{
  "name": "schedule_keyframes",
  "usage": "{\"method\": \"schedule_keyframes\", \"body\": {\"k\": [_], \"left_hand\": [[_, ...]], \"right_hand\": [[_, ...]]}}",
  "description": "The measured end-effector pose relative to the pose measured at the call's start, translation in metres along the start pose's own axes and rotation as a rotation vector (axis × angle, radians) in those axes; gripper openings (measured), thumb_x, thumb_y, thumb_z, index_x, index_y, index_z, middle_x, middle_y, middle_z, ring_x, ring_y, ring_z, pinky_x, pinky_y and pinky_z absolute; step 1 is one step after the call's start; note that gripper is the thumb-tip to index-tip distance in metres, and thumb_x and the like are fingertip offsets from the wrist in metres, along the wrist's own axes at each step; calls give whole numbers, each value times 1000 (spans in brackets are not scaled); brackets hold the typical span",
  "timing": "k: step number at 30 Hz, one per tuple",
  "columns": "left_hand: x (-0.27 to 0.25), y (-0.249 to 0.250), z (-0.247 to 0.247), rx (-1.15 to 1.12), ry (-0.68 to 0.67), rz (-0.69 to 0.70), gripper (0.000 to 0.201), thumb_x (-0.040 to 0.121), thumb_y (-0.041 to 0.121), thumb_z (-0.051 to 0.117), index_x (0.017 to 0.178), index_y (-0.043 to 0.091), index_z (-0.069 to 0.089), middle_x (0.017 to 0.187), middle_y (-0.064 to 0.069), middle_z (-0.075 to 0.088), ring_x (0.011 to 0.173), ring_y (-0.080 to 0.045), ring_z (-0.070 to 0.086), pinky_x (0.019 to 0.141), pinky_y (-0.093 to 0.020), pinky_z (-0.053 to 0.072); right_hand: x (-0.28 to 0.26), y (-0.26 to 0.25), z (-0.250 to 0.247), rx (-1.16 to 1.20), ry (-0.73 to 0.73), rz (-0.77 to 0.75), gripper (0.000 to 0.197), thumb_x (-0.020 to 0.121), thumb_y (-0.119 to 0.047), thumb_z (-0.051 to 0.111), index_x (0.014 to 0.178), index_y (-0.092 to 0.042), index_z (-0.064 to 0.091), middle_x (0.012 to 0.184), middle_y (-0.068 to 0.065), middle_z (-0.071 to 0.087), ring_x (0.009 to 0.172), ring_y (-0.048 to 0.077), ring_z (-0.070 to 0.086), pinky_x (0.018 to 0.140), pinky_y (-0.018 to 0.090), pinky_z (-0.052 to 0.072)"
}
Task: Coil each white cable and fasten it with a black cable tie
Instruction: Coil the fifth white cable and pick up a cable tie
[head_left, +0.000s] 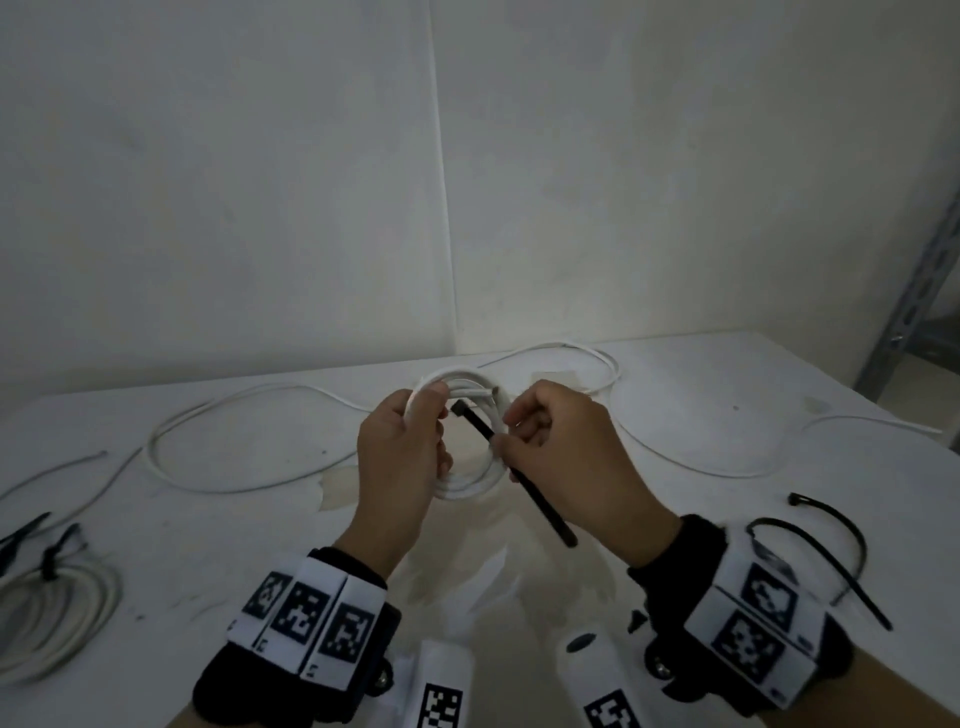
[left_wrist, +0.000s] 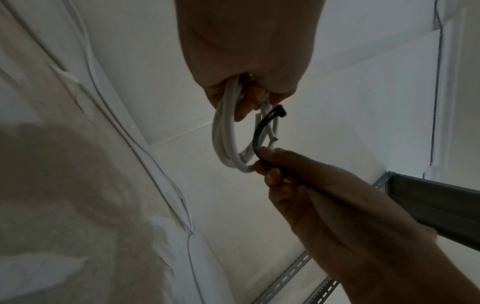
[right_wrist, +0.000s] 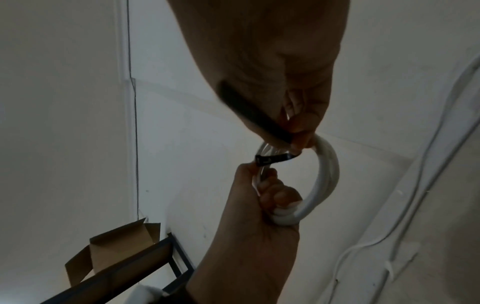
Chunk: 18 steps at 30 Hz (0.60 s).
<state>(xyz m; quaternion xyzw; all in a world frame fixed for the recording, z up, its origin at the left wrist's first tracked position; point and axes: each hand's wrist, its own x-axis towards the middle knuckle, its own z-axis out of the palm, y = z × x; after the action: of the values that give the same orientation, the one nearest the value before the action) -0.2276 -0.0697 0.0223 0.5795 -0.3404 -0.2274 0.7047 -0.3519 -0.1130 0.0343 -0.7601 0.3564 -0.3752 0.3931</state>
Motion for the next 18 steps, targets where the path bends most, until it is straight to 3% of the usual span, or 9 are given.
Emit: {"method": "schedule_keyframes", "body": {"k": [2, 5, 7, 11, 15, 18], "left_hand": [[-2, -1, -3, 20, 22, 59, 31, 90, 18, 54, 61, 10, 46, 41, 7, 37, 38, -10, 36, 42, -24, 33], [-6, -3, -4, 12, 41, 110, 30, 90, 17, 53, 61, 11, 47, 49, 0, 36, 43, -14, 35, 45, -27, 31], [-9, -4, -5, -13, 48, 137, 32, 91, 21, 52, 61, 11, 46, 48, 2, 36, 42, -13, 34, 43, -25, 31], [-12, -4, -6, -3, 77, 207, 38, 91, 33, 48, 67, 3, 51, 46, 6, 39, 43, -12, 38, 40, -23, 34], [-16, -5, -5, 4, 109, 268, 43, 89, 33, 48, 73, -6, 50, 53, -6, 36, 46, -16, 37, 40, -19, 33], [-17, -5, -4, -19, 119, 257, 40, 92, 28, 47, 74, -8, 49, 54, -8, 35, 48, -20, 35, 39, -19, 31]], "right_hand": [[5, -3, 9, -32, 9, 27, 26, 76, -4, 67, 71, -22, 48, 68, 0, 56, 54, 12, 58, 53, 22, 51], [11, -7, 15, -18, 15, 75, 26, 73, 2, 64, 71, -15, 45, 63, 0, 50, 36, 3, 49, 37, 13, 40], [13, -9, 19, 47, 38, 107, 29, 72, 4, 63, 70, -13, 41, 63, 5, 51, 29, 2, 46, 33, 15, 36], [12, -12, 23, 93, 72, 134, 32, 74, 2, 62, 71, -14, 35, 60, 8, 51, 27, 3, 45, 32, 13, 31], [11, -12, 25, 110, 76, 148, 32, 75, 0, 63, 73, -15, 35, 60, 9, 54, 27, 3, 46, 33, 12, 32], [12, -11, 26, 146, 86, 158, 32, 75, 0, 63, 74, -16, 35, 62, 11, 56, 28, 5, 47, 35, 15, 37]]}}
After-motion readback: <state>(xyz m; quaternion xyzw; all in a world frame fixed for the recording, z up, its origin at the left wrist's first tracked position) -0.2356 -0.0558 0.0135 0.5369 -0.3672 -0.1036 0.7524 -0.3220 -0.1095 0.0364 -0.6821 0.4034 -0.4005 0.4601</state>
